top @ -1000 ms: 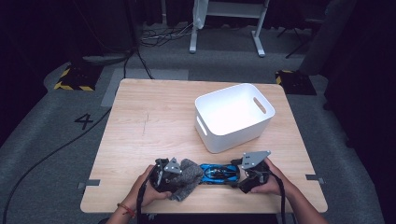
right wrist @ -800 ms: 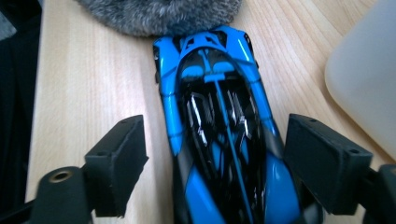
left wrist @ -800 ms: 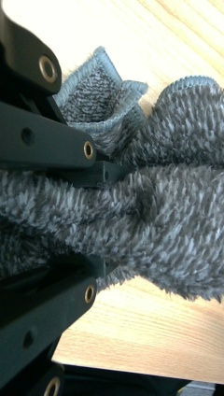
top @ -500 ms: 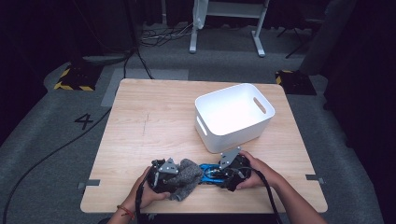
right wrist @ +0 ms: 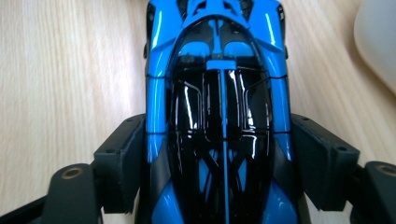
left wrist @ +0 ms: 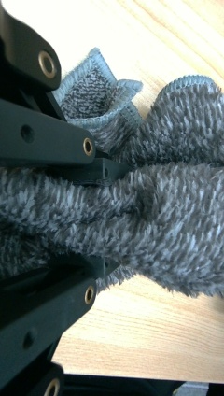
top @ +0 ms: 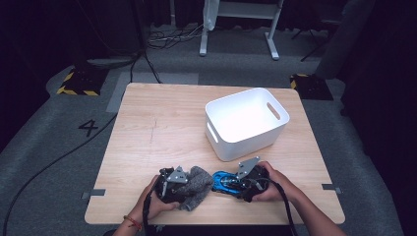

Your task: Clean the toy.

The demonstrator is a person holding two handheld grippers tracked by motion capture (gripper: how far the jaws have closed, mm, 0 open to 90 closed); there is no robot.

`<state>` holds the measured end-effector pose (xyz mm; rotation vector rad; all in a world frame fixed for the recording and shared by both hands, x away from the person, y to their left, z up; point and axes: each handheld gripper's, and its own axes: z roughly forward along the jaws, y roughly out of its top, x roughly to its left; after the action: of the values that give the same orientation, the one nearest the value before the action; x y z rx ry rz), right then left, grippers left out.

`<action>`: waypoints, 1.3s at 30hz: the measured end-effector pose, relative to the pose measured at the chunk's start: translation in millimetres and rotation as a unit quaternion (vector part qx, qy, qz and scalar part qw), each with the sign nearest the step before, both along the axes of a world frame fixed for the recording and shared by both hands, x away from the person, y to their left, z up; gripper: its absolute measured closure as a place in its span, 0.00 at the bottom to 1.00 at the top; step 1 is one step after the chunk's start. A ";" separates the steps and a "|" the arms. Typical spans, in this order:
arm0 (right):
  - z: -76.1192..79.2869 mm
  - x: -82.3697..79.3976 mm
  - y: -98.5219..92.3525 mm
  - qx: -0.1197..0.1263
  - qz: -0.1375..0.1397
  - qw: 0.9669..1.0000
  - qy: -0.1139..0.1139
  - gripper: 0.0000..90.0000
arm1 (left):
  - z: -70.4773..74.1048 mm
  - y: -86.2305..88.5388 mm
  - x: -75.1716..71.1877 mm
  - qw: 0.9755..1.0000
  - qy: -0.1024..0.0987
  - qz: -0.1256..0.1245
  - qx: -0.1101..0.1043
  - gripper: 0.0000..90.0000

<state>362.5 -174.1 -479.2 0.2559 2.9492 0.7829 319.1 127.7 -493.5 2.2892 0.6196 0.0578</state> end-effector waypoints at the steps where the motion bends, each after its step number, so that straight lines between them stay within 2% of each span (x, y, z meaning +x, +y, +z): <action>1: 0.4 -1.6 -1.5 -0.003 -0.003 1.000 -0.001 0.29 | 0.6 -0.5 -0.3 1.000 -0.001 0.002 0.002 0.74; 2: 1.0 -3.8 -3.2 -0.008 -0.005 1.000 -0.002 0.29 | 0.9 -1.3 0.0 1.000 -0.007 0.003 0.003 0.75; 6: 2.4 -9.1 -10.3 -0.018 -0.019 1.000 0.002 0.29 | 1.7 -2.3 0.1 1.000 -0.009 0.007 0.009 0.75; 10: 1.4 -9.6 -13.1 -0.009 -0.025 1.000 0.008 0.29 | 1.7 -2.7 0.9 1.000 -0.010 0.006 0.011 0.75; 14: -0.5 -6.4 -1.9 -0.006 -0.028 1.000 0.003 0.24 | 2.1 -4.0 0.9 1.000 -0.011 0.007 0.015 0.75; 18: -2.2 -1.7 4.7 0.004 -0.033 0.999 0.011 0.24 | 1.6 -3.7 1.4 1.000 -0.008 0.007 0.013 0.75; 22: -3.2 -0.6 9.0 0.001 -0.038 0.999 0.010 0.19 | 1.1 -4.7 2.1 1.000 -0.009 0.006 0.015 0.75; 28: -1.8 -0.5 16.1 -0.002 -0.040 0.999 0.001 0.19 | 0.6 -3.1 5.1 1.000 0.006 0.006 0.009 0.75; 35: -2.8 5.5 23.7 -0.007 -0.043 0.999 0.012 0.17 | 0.3 -4.3 4.3 1.000 0.001 0.008 0.009 0.75; 36: -3.0 5.8 25.0 -0.007 -0.042 0.999 0.013 0.18 | 0.2 -4.1 4.5 1.000 0.002 0.007 0.009 0.75; 39: -0.9 4.9 28.0 -0.003 -0.029 0.999 0.015 0.29 | 0.4 -3.2 5.1 1.000 0.005 0.007 0.007 0.75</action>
<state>367.4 -146.1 -480.1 0.3550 2.9569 0.7696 324.2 124.5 -493.1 2.3008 0.6421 0.0584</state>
